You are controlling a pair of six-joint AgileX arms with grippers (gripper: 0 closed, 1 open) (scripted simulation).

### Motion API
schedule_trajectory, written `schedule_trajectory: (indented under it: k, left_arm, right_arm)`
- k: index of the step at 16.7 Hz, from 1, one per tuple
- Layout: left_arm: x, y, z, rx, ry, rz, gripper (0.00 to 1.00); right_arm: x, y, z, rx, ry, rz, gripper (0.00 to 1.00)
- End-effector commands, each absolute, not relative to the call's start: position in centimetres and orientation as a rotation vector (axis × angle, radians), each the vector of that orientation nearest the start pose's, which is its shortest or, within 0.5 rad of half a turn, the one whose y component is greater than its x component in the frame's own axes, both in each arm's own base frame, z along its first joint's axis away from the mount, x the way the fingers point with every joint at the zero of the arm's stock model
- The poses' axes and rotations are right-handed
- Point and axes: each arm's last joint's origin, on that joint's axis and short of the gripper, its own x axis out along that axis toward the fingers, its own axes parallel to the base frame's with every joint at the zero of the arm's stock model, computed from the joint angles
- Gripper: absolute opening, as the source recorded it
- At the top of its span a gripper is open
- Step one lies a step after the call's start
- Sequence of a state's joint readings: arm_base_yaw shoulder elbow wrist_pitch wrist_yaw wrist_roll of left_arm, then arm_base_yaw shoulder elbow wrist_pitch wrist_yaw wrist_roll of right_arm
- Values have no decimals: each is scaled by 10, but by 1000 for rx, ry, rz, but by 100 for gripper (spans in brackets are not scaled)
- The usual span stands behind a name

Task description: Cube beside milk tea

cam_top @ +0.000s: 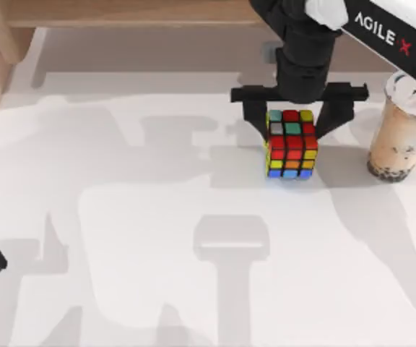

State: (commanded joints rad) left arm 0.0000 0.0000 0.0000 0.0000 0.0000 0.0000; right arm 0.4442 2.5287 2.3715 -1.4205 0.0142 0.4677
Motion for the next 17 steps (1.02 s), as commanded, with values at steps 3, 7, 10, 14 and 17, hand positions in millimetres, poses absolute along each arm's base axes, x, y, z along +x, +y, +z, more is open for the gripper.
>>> schedule_trajectory:
  k: [3, 7, 10, 14, 17]
  left_arm:
    - [106, -1, 160, 0, 0, 0, 100]
    - [106, -1, 160, 0, 0, 0, 100]
    - [106, -1, 160, 0, 0, 0, 100]
    - [106, -1, 160, 0, 0, 0, 100]
    - [106, -1, 160, 0, 0, 0, 100]
  right_arm:
    - [442, 218, 174, 1, 1574, -16, 38]
    - [442, 218, 174, 1, 1574, -16, 68]
    - [442, 218, 174, 1, 1574, -16, 90]
    - [442, 218, 174, 1, 1574, -16, 100]
    - [442, 218, 174, 1, 1574, -16, 100]
